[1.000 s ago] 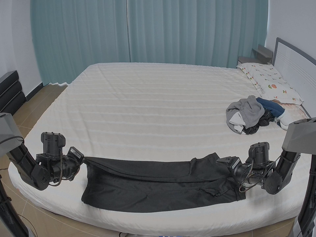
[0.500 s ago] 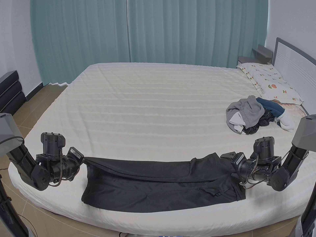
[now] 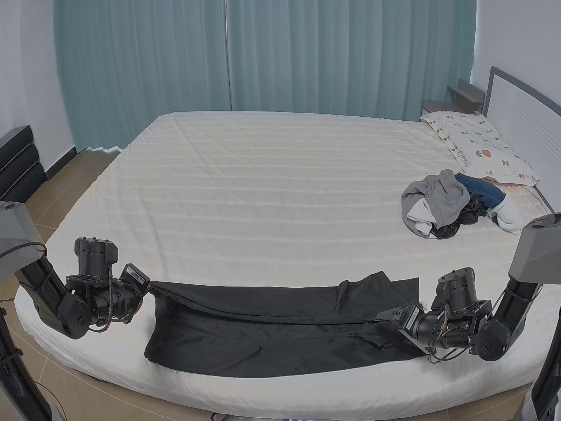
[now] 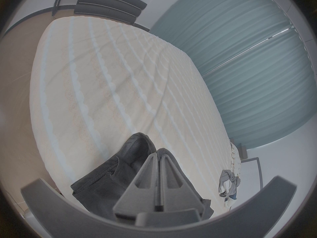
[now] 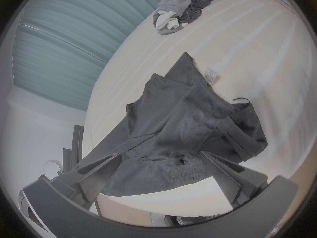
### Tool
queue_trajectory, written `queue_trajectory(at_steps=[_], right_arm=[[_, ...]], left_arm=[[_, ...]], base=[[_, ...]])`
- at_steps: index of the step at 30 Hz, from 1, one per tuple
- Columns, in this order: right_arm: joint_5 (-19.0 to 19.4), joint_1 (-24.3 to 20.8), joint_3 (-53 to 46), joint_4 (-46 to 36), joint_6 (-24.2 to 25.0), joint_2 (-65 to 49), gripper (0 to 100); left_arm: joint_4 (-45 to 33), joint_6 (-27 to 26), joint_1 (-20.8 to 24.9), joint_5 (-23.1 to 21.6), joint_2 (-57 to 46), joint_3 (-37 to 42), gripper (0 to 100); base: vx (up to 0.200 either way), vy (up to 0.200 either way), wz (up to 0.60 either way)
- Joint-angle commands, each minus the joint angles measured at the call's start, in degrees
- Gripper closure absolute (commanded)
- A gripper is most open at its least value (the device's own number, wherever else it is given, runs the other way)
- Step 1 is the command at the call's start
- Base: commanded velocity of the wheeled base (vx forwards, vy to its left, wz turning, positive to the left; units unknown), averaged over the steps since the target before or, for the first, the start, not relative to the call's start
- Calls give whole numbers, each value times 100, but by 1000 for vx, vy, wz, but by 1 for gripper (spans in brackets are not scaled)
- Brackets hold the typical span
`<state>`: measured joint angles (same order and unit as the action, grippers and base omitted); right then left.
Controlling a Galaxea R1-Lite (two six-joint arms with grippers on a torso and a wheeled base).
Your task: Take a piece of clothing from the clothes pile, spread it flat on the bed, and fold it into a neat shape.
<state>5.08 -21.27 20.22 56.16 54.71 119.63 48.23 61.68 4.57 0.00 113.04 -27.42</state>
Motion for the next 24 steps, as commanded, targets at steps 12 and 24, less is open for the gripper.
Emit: queue_trajectory(at_steps=[12, 24], right_arm=[[-16, 18, 25, 44, 4, 430, 0], [-210, 79, 166, 237, -13, 729, 100]], left_arm=[[3, -7, 0, 0, 113, -9, 100], [3, -25, 0, 9, 113, -18, 100]], base=[[0, 0, 0], [0, 0, 0]])
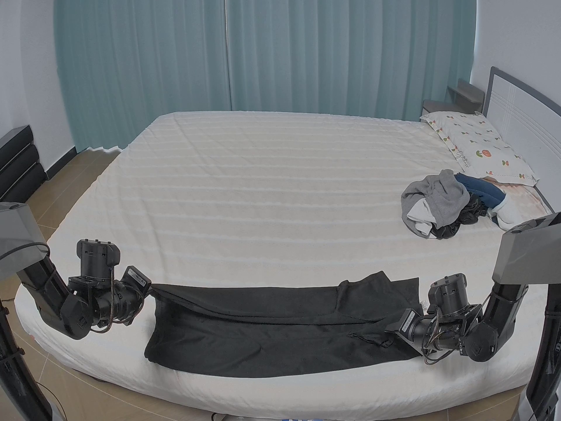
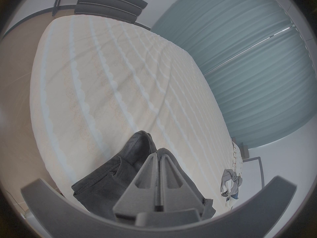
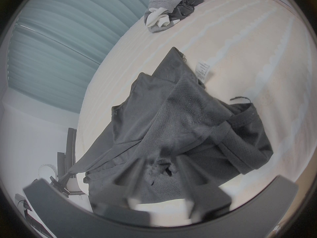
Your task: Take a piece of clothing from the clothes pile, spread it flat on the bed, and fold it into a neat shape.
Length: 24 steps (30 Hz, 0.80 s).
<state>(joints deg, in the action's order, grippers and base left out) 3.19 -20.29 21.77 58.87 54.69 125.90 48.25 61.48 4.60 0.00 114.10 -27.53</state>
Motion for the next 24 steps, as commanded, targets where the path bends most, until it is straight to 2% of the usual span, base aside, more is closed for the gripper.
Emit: queue_trajectory(at_steps=[1, 10, 18, 24], right_arm=[[-12, -28, 2, -42, -11, 92, 100], [-12, -160, -173, -218, -72, -312, 100], [41, -362, -165, -1158, -90, -1077, 100], [94, -318, -200, -1317, -362, -927, 100]], left_arm=[[0, -4, -3, 9, 7, -7, 100], [0, -4, -3, 0, 7, -16, 100], [0, -13, -3, 0, 7, -7, 100], [0, -13, -3, 0, 7, 2, 100]], base=[[0, 0, 0], [0, 0, 0], [0, 0, 0], [0, 0, 0]])
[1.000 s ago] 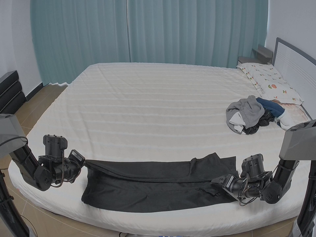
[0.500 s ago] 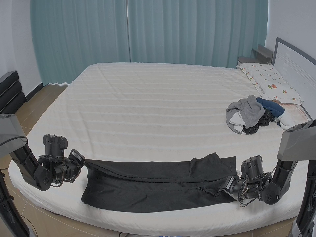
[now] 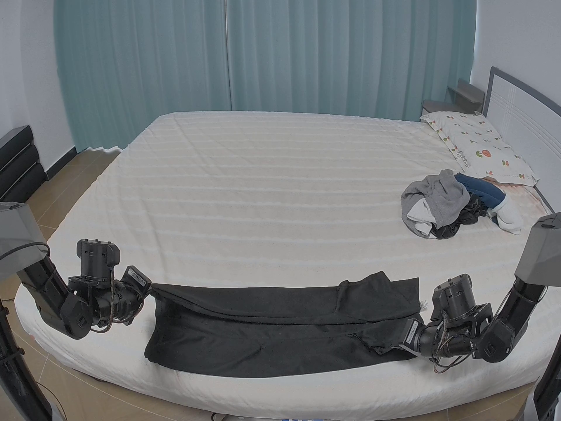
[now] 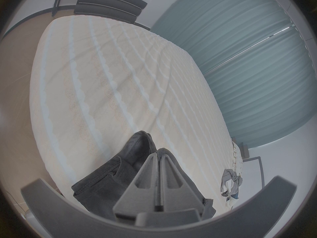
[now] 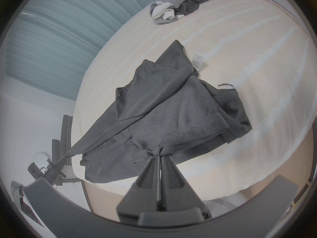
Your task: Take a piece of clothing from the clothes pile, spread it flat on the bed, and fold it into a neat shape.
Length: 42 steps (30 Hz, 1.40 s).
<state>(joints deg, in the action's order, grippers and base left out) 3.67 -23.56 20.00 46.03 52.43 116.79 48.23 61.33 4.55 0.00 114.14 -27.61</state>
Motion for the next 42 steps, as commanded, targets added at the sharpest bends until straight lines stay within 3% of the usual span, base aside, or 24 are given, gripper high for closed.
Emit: queue_trajectory(at_steps=[1, 2, 3, 13, 19, 33, 42], right_arm=[[46, 10, -32, -24, -146, 2, 100], [55, -17, -32, -24, -154, 90, 100], [55, -34, -41, -33, -163, 134, 0], [46, -34, -41, -15, -172, -86, 0], [64, 265, 135, 90, -110, -613, 0], [-42, 520, 1401, 108, 259, 767, 0], [-446, 590, 1700, 108, 250, 1162, 0]], left_arm=[[3, 2, 2, 0, 3, 10, 100], [3, 2, 2, 0, 3, 1, 100], [3, 2, 2, 0, 3, 1, 100], [3, 2, 2, 0, 12, 10, 100], [3, 2, 2, 9, 3, -7, 100], [3, -7, 2, 18, -6, -43, 100], [3, -7, 2, 18, -32, -43, 100]], base=[[0, 0, 0], [0, 0, 0], [0, 0, 0], [0, 0, 0], [0, 0, 0], [0, 0, 0], [0, 0, 0]])
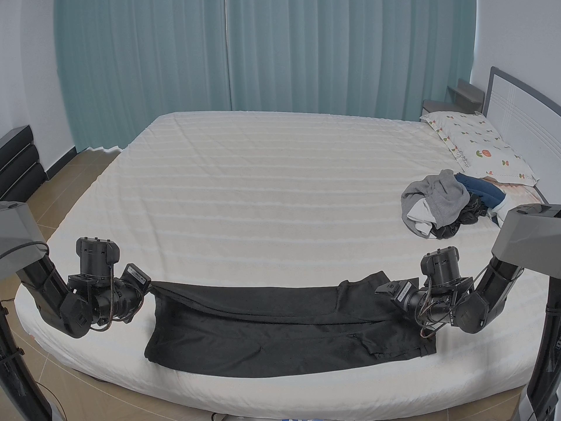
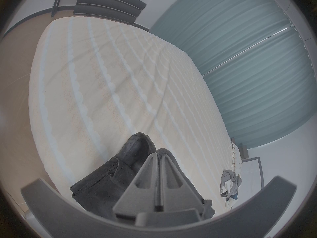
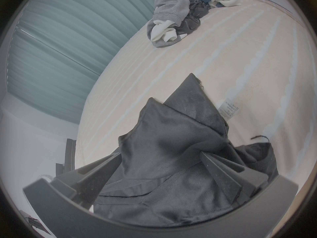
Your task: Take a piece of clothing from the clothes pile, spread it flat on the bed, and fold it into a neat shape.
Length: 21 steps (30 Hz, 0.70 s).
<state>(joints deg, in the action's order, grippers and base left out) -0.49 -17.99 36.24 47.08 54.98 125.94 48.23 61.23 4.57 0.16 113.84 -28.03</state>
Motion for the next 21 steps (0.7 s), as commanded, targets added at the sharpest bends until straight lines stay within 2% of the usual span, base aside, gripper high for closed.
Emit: queue_trajectory(at_steps=[1, 5, 9, 21], right_arm=[[-30, 42, 76, 3, -5, 238, 0], [-57, 103, 146, 3, 4, 282, 0], [-268, 103, 217, 3, 4, 326, 0], [-276, 129, -179, -6, -181, -8, 0]], left_arm=[[3, 3, 0, 2, -2, -1, 100], [3, 3, 0, 2, 7, -1, 100], [3, 3, 0, 2, -11, -1, 100], [3, 3, 0, 2, 7, -1, 100]], base=[[0, 0, 0], [0, 0, 0], [0, 0, 0], [0, 0, 0]])
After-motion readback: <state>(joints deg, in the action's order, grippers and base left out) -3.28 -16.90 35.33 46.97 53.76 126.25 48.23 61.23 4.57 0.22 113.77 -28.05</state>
